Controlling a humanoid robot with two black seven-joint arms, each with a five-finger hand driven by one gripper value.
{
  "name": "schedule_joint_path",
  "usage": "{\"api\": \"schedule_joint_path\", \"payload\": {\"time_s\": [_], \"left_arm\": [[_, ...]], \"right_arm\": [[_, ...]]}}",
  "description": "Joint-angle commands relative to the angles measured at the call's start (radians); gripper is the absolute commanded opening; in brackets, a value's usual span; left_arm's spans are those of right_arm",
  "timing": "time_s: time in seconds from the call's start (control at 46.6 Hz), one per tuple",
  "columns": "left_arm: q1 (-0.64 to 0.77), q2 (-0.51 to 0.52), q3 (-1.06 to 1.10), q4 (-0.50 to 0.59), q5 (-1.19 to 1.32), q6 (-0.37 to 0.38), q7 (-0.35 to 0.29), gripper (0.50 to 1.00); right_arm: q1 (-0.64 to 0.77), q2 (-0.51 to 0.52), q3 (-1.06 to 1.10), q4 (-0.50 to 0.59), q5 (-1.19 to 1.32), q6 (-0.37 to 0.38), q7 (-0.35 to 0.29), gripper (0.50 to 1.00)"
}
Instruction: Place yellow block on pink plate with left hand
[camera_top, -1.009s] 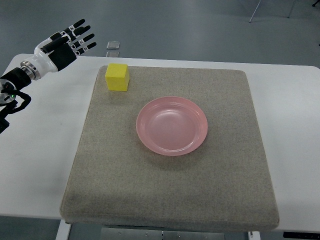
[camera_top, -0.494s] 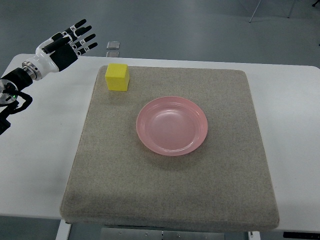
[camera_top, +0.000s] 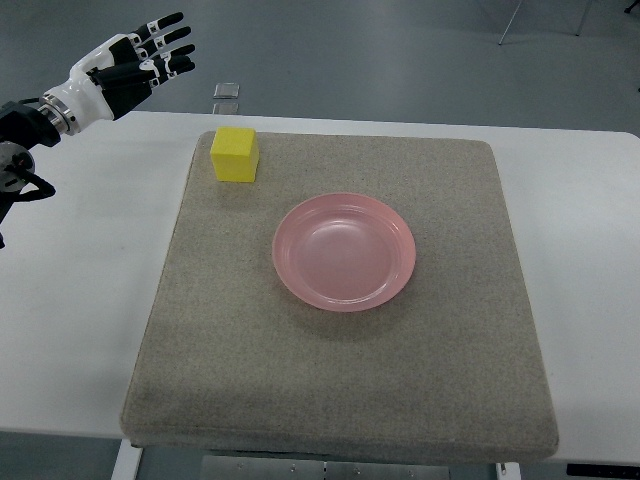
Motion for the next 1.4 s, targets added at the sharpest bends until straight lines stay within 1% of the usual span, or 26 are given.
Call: {"api": "schedule_joint_path", "payload": {"time_s": [0.0, 0.086, 0.193, 0.279, 0.301, 0.365, 0.451, 0.58, 0.709, 0.794, 0.988, 1.181, 1.245, 1.374], "left_arm": [[-0.019, 0.001, 0.002, 0.0, 0.07, 0.011, -0.005, 0.979], [-0.034, 0.001, 0.003, 0.0, 0.136, 0.045, -0.005, 0.979], [-0.048, -0.002, 0.005, -0.009, 0.231, 0.129, -0.005, 0.981], [-0.052, -0.006, 0.005, -0.017, 0.366, 0.189, -0.006, 0.981], [-0.058, -0.006, 0.005, -0.034, 0.436, 0.213, -0.006, 0.981], [-0.062, -0.006, 0.005, -0.066, 0.538, 0.252, -0.006, 0.986], [-0.065, -0.008, 0.013, -0.1, 0.651, 0.283, -0.006, 0.988], [-0.081, -0.009, 0.089, -0.146, 0.84, 0.324, -0.006, 0.988], [-0.106, -0.017, 0.184, -0.163, 1.052, 0.404, -0.006, 0.986], [-0.105, -0.038, 0.198, -0.18, 1.136, 0.453, -0.005, 0.988], [-0.105, -0.101, 0.253, -0.164, 1.161, 0.465, 0.008, 0.986], [-0.106, -0.16, 0.29, -0.091, 1.185, 0.493, 0.026, 0.981], [-0.106, -0.172, 0.29, -0.069, 1.201, 0.493, 0.035, 0.981], [-0.106, -0.175, 0.29, -0.06, 1.205, 0.493, 0.046, 0.975]], "right_arm": [[0.0, 0.0, 0.0, 0.0, 0.0, 0.0, 0.0, 0.924], [0.0, 0.0, 0.0, 0.0, 0.0, 0.0, 0.0, 0.924], [0.0, 0.0, 0.0, 0.0, 0.0, 0.0, 0.0, 0.924], [0.0, 0.0, 0.0, 0.0, 0.0, 0.0, 0.0, 0.924], [0.0, 0.0, 0.0, 0.0, 0.0, 0.0, 0.0, 0.924], [0.0, 0.0, 0.0, 0.0, 0.0, 0.0, 0.0, 0.924], [0.0, 0.0, 0.0, 0.0, -0.001, 0.0, 0.0, 0.924], [0.0, 0.0, 0.0, 0.0, 0.0, 0.0, 0.0, 0.924], [0.0, 0.0, 0.0, 0.0, 0.0, 0.0, 0.0, 0.924], [0.0, 0.0, 0.0, 0.0, 0.0, 0.0, 0.0, 0.924], [0.0, 0.0, 0.0, 0.0, -0.001, 0.0, 0.0, 0.924], [0.0, 0.0, 0.0, 0.0, 0.0, 0.0, 0.0, 0.924], [0.0, 0.0, 0.0, 0.0, 0.0, 0.0, 0.0, 0.924], [0.0, 0.0, 0.0, 0.0, -0.001, 0.0, 0.0, 0.924]]}}
